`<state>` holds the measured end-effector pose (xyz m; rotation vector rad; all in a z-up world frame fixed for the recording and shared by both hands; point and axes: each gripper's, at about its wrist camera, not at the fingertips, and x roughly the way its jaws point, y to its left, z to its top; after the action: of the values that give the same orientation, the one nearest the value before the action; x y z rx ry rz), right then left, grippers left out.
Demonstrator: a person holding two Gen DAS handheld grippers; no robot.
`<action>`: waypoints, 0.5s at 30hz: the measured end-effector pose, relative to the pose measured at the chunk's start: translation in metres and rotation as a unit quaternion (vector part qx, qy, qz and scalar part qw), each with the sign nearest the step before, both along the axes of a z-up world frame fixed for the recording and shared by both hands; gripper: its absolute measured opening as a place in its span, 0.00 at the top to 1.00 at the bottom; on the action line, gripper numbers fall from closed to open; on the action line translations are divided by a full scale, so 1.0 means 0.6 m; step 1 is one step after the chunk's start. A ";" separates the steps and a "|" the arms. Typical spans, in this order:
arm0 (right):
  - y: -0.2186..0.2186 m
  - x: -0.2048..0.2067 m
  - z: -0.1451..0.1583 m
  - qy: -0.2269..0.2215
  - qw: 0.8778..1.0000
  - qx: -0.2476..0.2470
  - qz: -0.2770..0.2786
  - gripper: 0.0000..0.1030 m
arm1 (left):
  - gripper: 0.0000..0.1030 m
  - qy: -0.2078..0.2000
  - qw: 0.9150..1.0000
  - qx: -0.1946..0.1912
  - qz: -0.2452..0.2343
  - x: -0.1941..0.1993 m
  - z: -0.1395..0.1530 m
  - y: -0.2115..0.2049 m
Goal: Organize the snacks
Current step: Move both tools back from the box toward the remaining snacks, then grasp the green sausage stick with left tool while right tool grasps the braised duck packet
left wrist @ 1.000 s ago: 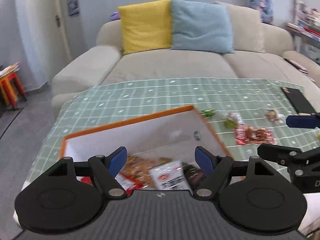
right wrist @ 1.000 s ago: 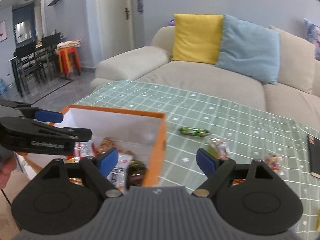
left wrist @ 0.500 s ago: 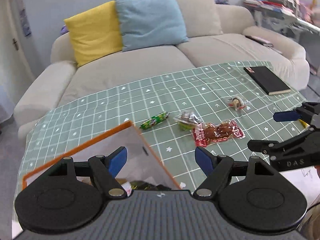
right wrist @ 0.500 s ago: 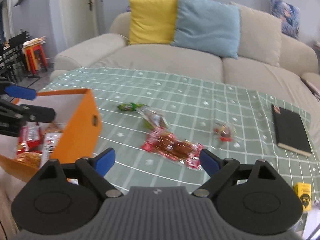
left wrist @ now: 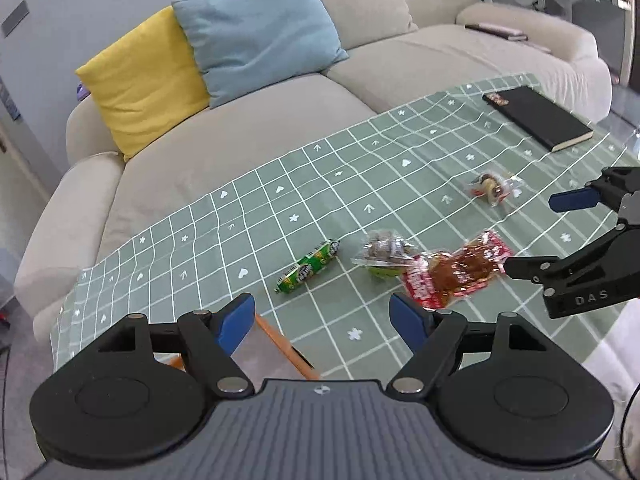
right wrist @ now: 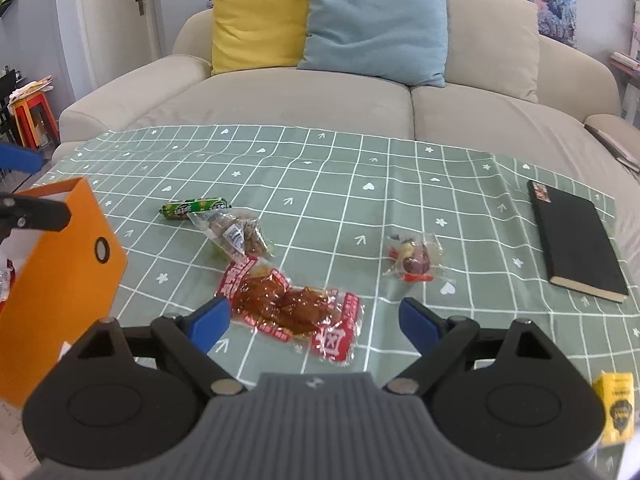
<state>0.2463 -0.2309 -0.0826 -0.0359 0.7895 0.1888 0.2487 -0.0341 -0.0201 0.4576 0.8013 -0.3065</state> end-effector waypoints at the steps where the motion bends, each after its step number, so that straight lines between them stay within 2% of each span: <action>1: 0.003 0.006 -0.002 0.001 1.000 0.001 0.005 0.14 | 0.13 0.005 1.000 0.006 -0.003 0.012 -0.005 0.001; 6: 0.015 0.034 -0.007 -0.012 0.999 -0.003 0.033 0.14 | 0.15 0.037 0.998 0.035 -0.027 0.072 -0.027 0.004; 8: 0.015 0.044 -0.009 -0.012 0.999 0.001 0.038 0.15 | 0.16 0.050 0.996 0.058 -0.044 0.093 -0.037 -0.005; 12: 0.005 0.063 -0.017 -0.008 0.999 0.016 0.049 0.17 | 0.17 0.059 0.988 0.118 -0.074 0.134 -0.068 -0.030; 15: 0.001 0.075 -0.025 -0.003 0.997 0.029 0.066 0.18 | 0.19 0.076 0.982 0.147 -0.092 0.161 -0.099 -0.046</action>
<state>0.2913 -0.2304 -0.0977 -0.0338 0.7751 0.3363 0.3455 -0.0617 -0.0792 0.7952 0.9606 -0.3997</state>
